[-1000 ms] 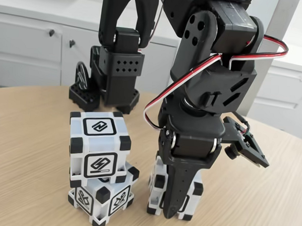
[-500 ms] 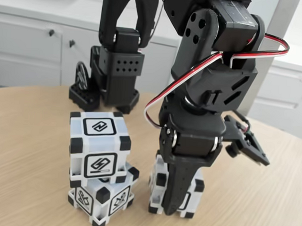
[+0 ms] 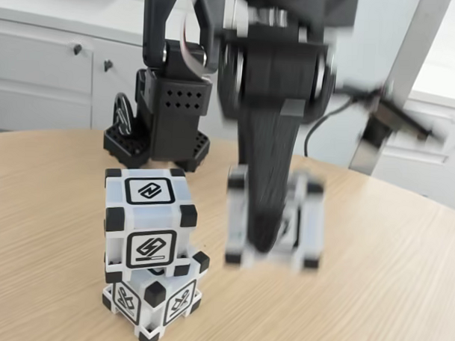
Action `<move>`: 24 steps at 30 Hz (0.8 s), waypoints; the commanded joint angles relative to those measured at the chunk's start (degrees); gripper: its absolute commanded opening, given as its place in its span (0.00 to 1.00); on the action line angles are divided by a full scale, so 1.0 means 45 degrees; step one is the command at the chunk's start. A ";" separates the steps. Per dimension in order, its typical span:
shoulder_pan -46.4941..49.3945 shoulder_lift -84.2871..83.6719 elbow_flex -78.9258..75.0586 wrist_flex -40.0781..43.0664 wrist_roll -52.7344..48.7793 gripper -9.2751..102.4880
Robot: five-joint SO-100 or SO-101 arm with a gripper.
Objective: Stack cubes from left to right.
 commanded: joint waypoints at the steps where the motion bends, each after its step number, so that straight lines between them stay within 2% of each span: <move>1: 0.0176 0.1914 -0.0566 0.0449 -0.0547 0.23; 6: 0.0156 0.2656 -0.0859 0.2324 -0.1074 0.23; 13: 0.0176 0.2402 -0.3887 0.5391 -0.2363 0.23; 17: 0.0410 0.2402 -0.4746 0.5527 -0.2910 0.24; 24: 0.2988 0.2383 -0.4668 0.5508 -0.4355 0.24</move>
